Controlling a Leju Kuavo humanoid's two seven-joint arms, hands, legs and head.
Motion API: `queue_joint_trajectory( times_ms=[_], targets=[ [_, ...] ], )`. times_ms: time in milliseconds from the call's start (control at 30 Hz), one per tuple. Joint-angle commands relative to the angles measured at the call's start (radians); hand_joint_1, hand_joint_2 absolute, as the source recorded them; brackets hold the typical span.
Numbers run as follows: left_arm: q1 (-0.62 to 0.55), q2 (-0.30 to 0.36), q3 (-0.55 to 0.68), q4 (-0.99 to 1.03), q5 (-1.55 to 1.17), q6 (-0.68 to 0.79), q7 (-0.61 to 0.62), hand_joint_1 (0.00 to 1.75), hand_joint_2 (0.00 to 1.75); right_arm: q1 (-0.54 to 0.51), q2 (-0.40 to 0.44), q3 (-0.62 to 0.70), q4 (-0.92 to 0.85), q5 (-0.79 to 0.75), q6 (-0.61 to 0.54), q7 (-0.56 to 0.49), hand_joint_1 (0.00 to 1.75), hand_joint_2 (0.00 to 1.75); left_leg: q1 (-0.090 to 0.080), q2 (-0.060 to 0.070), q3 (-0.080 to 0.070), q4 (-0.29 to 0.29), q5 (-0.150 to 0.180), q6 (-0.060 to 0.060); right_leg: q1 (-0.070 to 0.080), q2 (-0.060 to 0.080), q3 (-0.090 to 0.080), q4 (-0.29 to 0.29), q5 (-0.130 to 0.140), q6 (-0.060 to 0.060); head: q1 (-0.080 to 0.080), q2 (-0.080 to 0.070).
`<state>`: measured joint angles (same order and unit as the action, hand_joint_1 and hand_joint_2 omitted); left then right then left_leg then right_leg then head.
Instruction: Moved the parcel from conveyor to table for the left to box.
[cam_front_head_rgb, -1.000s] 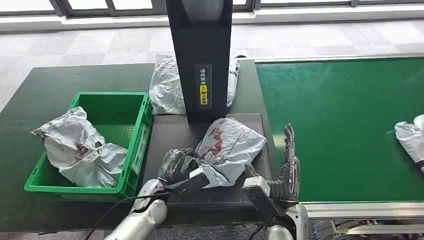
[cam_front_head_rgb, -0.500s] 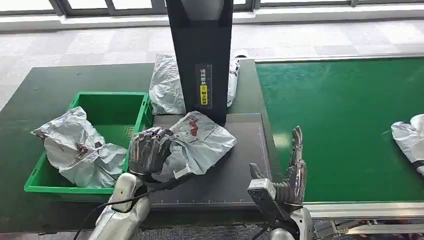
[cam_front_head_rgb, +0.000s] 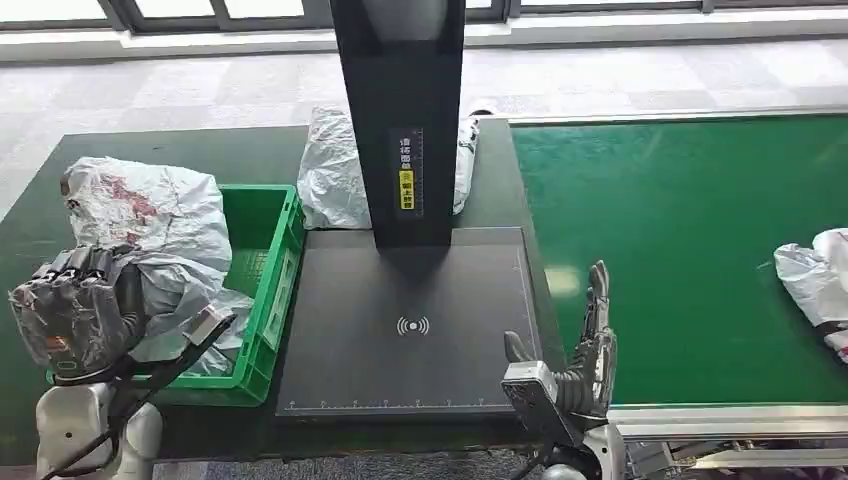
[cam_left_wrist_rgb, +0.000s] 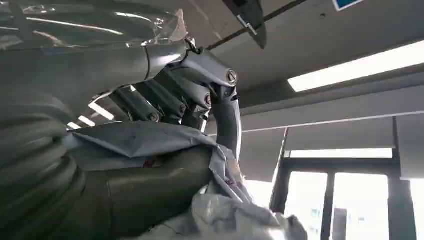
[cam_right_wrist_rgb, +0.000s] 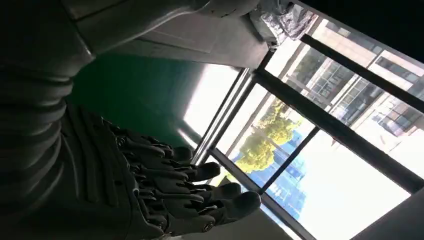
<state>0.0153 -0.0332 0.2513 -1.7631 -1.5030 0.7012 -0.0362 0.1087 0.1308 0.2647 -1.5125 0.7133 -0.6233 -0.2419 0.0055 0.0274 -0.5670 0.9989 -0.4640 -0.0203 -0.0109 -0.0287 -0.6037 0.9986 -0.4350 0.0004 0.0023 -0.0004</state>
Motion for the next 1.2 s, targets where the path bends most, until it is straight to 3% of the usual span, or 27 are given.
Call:
queue_joint_trajectory(
  times_ms=[33, 167, 200, 233, 333, 633, 833, 967, 1000, 1200],
  targets=[
    [-0.019, 0.003, 0.066, 0.322, 0.028, -0.003, 0.074, 1.75, 1.75, 0.006, -0.046, -0.001, 0.009, -0.012, -0.018, 0.003, 0.0, 1.75, -0.001, -0.002, 0.004, -0.003, 0.0, 0.0, -0.001, 0.001, 0.004, -0.003, 0.0, 0.0, 0.0, 0.0],
    [-0.044, 0.056, -0.012, 0.492, 0.264, -0.145, 0.028, 1.75, 1.75, 0.027, -0.059, 0.006, -0.011, -0.018, -0.014, 0.001, 0.0, 1.75, 0.0, -0.004, 0.005, -0.004, 0.001, 0.0, -0.001, 0.0, 0.006, -0.004, 0.0, 0.0, 0.0, 0.0],
    [-0.046, 0.074, -0.041, 0.52, 0.313, -0.23, 0.007, 0.17, 1.75, 0.028, -0.063, 0.007, -0.013, -0.018, -0.011, 0.001, 0.0, 1.75, -0.002, -0.003, 0.004, -0.003, 0.0, 0.001, -0.002, -0.001, 0.004, -0.002, 0.0, 0.0, 0.0, 0.0],
    [-0.047, 0.075, -0.046, 0.528, 0.36, -0.244, -0.008, 0.0, 1.75, 0.028, -0.064, 0.007, -0.014, -0.019, -0.009, 0.002, 0.0, 1.75, -0.001, -0.004, 0.005, -0.003, 0.0, 0.001, -0.001, -0.001, 0.005, -0.003, 0.0, 0.0, 0.0, 0.0],
    [-0.052, 0.098, -0.081, 0.568, 0.457, -0.327, -0.07, 0.0, 1.75, 0.027, -0.07, 0.006, -0.02, -0.022, 0.006, 0.002, 0.0, 1.75, 0.0, -0.005, 0.005, -0.003, 0.0, 0.001, -0.001, 0.0, 0.005, -0.004, 0.0, 0.0, 0.0, 0.0],
    [-0.052, 0.122, -0.096, 0.575, 0.5, -0.358, -0.076, 0.0, 1.75, 0.018, -0.061, 0.01, -0.023, -0.012, 0.028, 0.011, 0.0, 1.75, -0.001, -0.003, 0.005, -0.002, 0.0, 0.0, -0.001, 0.001, 0.005, -0.002, 0.0, 0.0, 0.0, 0.0],
    [-0.008, 0.128, -0.069, 0.377, 0.695, -0.321, -0.149, 0.0, 1.75, 0.052, -0.048, -0.021, -0.068, -0.006, 0.038, 0.029, 0.0, 1.75, 0.001, -0.003, 0.002, 0.0, -0.001, 0.0, 0.0, -0.001, 0.006, -0.001, -0.001, 0.0, 0.0, 0.0],
    [0.002, 0.124, -0.06, 0.348, 0.726, -0.324, -0.162, 0.0, 1.75, 0.055, -0.046, -0.024, -0.071, -0.006, 0.039, 0.027, 0.0, 1.75, 0.001, -0.003, 0.002, 0.0, -0.001, 0.0, 0.0, 0.0, 0.005, -0.001, -0.001, -0.001, 0.0, 0.0],
    [0.06, 0.089, -0.024, 0.195, 0.893, -0.348, -0.239, 0.0, 1.75, 0.066, -0.035, -0.026, -0.085, -0.01, 0.051, 0.018, 0.0, 1.75, 0.001, -0.003, 0.002, -0.001, -0.001, 0.0, 0.0, 0.001, 0.005, -0.001, 0.0, -0.001, 0.0, 0.0],
    [0.065, 0.087, -0.024, 0.181, 0.896, -0.351, -0.237, 0.0, 1.75, 0.066, -0.033, -0.026, -0.087, -0.01, 0.052, 0.018, 0.0, 1.75, 0.001, -0.001, 0.004, 0.0, -0.001, -0.002, 0.001, 0.001, 0.004, -0.001, 0.0, -0.002, 0.0, 0.0]
  ],
)
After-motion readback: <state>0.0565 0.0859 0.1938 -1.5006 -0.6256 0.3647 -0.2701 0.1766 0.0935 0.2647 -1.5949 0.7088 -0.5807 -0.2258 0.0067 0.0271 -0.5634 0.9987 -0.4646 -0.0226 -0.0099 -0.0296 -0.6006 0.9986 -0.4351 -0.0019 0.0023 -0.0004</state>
